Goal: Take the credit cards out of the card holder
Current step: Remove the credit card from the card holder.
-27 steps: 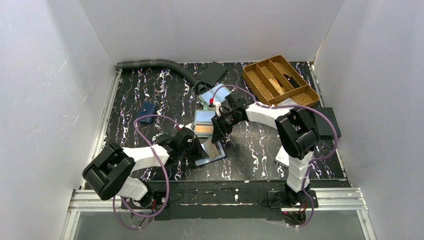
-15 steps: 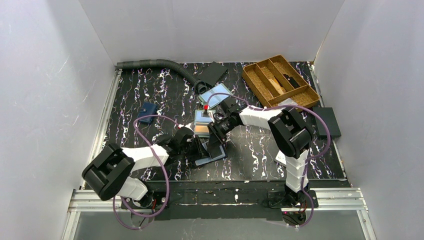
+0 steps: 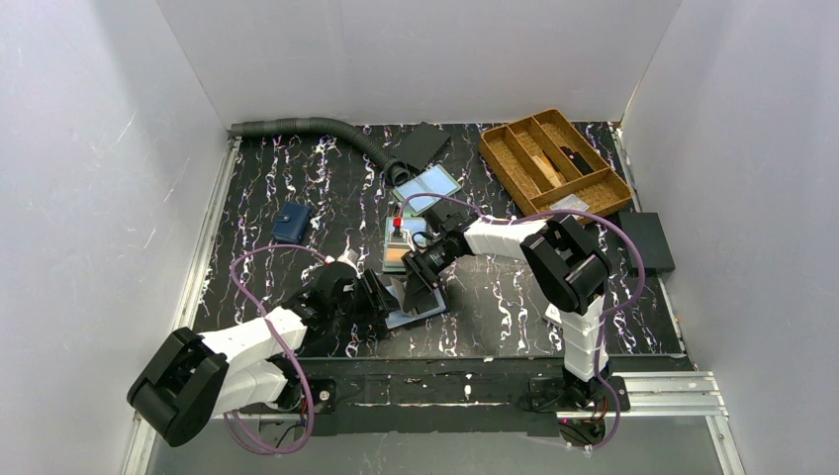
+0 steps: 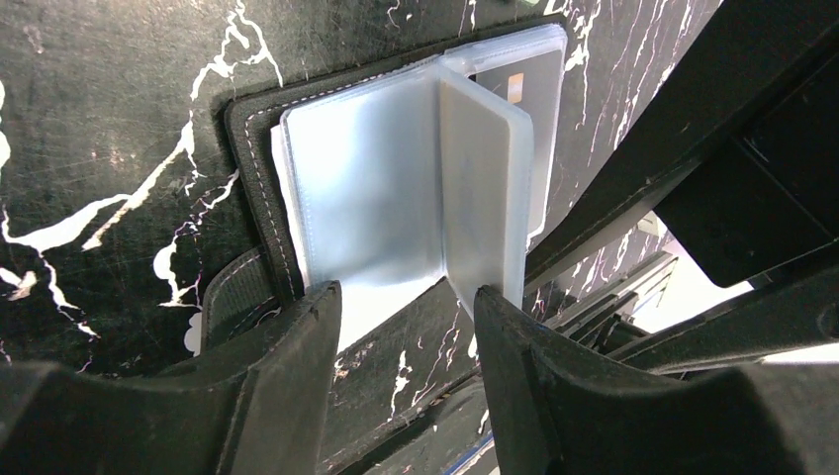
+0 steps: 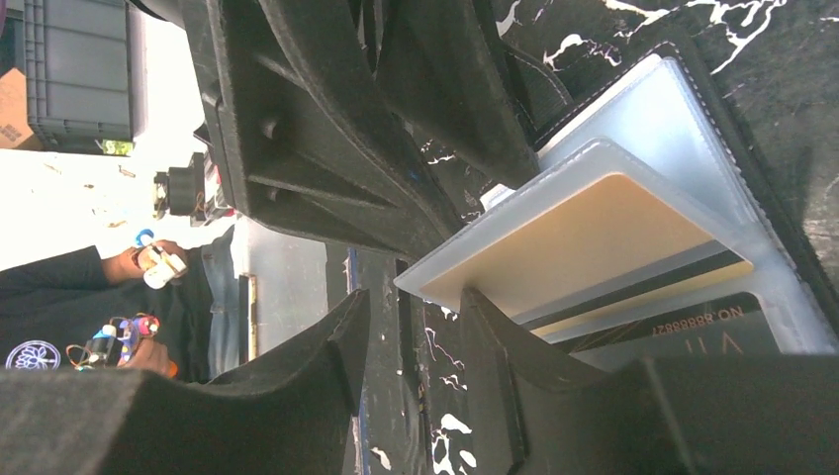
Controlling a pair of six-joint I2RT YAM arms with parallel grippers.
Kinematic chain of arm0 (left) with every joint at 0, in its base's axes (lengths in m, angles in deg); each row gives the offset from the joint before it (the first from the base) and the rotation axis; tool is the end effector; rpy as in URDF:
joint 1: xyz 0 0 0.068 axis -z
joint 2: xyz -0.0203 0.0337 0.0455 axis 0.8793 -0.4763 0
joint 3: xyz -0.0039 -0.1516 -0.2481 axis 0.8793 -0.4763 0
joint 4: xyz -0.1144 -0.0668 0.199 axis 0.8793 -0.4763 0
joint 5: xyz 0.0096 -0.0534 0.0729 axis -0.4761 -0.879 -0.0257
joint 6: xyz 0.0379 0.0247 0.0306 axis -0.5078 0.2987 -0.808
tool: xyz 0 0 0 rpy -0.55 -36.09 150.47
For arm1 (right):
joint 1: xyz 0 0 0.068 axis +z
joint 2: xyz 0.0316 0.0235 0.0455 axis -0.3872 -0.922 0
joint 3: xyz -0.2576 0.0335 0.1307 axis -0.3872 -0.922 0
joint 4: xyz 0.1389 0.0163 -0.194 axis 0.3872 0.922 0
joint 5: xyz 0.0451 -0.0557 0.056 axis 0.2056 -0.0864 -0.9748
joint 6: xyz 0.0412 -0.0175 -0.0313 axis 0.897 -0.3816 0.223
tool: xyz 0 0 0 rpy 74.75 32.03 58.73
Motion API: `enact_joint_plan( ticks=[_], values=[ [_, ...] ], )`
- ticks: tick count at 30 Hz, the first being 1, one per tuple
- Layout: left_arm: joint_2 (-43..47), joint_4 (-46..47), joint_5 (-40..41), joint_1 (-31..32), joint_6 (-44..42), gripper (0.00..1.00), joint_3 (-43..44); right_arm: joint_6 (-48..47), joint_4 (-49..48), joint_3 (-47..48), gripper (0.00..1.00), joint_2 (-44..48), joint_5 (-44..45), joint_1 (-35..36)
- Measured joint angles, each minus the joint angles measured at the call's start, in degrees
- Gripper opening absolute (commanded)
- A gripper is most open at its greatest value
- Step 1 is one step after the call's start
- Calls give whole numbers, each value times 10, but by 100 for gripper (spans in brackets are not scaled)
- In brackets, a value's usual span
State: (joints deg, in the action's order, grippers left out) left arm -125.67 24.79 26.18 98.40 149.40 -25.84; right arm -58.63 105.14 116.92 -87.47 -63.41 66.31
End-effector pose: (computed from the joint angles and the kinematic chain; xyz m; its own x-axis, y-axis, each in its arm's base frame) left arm 0.1415 -0.1138 0.1836 -0.8386 -0.4498 -0.3073 -0.0652 0.6429 -0.7631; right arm 0.2547 0.2870 0.1798 -0.6271 -0.6138 -0.4796 -0.6250 0.0290 0.7801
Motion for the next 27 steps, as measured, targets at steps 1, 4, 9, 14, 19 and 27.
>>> enact_joint_plan(
  ticks=[1, 4, 9, 14, 19, 27],
  values=[
    [1, -1, -1, -1, 1, 51, 0, -1, 0, 0, 48, 0, 0, 0],
    [5, 1, -3, -4, 5, 51, -2, -5, 4, 0, 48, 0, 3, 0],
    [38, 4, -2, -9, 14, 50, -25, -14, 5, 0, 48, 0, 21, 0],
    [52, 11, -2, -16, 23, 50, -37, -18, 8, 0, 48, -7, 42, 0],
    [35, 45, -14, -19, 28, 47, -37, -19, 18, 0, 48, -18, 52, -2],
    [41, 101, -30, -23, 45, 45, -62, -21, 20, 0, 48, -18, 57, -7]
  ],
)
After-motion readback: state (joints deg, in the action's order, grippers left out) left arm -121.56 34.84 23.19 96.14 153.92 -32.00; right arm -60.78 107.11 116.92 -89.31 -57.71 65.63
